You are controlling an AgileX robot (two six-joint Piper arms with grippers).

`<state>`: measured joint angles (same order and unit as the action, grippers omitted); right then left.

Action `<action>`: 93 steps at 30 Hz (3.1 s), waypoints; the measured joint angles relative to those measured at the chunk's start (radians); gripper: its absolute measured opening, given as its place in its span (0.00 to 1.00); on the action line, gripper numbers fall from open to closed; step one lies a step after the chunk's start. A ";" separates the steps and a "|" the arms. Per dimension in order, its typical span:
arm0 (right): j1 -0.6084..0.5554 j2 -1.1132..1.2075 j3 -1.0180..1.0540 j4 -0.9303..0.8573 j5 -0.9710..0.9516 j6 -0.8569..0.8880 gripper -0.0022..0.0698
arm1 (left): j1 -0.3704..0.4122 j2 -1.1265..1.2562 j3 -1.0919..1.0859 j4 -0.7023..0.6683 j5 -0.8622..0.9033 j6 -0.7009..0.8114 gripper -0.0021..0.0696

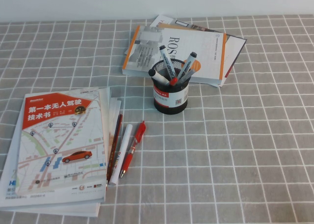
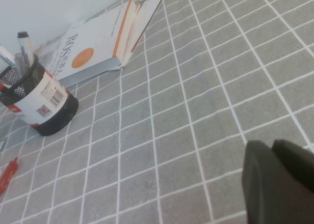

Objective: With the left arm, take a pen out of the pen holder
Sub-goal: 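Take a marker out of the pen holder and lay it on the table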

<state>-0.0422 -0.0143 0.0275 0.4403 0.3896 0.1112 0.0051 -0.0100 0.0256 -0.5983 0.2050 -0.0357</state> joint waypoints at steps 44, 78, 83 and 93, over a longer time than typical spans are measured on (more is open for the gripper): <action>0.000 0.000 0.000 0.000 0.000 0.000 0.01 | 0.000 0.812 -0.842 -0.280 0.595 0.832 0.02; 0.000 0.000 0.000 0.000 0.000 0.000 0.01 | -0.577 1.949 -1.948 0.509 1.020 0.382 0.16; 0.000 0.000 0.000 0.000 0.000 0.000 0.01 | -0.581 1.995 -1.948 0.546 0.959 0.352 0.58; 0.000 0.000 0.000 0.000 0.000 0.000 0.01 | -0.581 2.031 -1.950 0.542 0.861 0.332 0.73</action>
<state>-0.0422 -0.0143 0.0275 0.4403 0.3896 0.1112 -0.5754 2.0207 -1.9243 -0.0567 1.0659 0.2959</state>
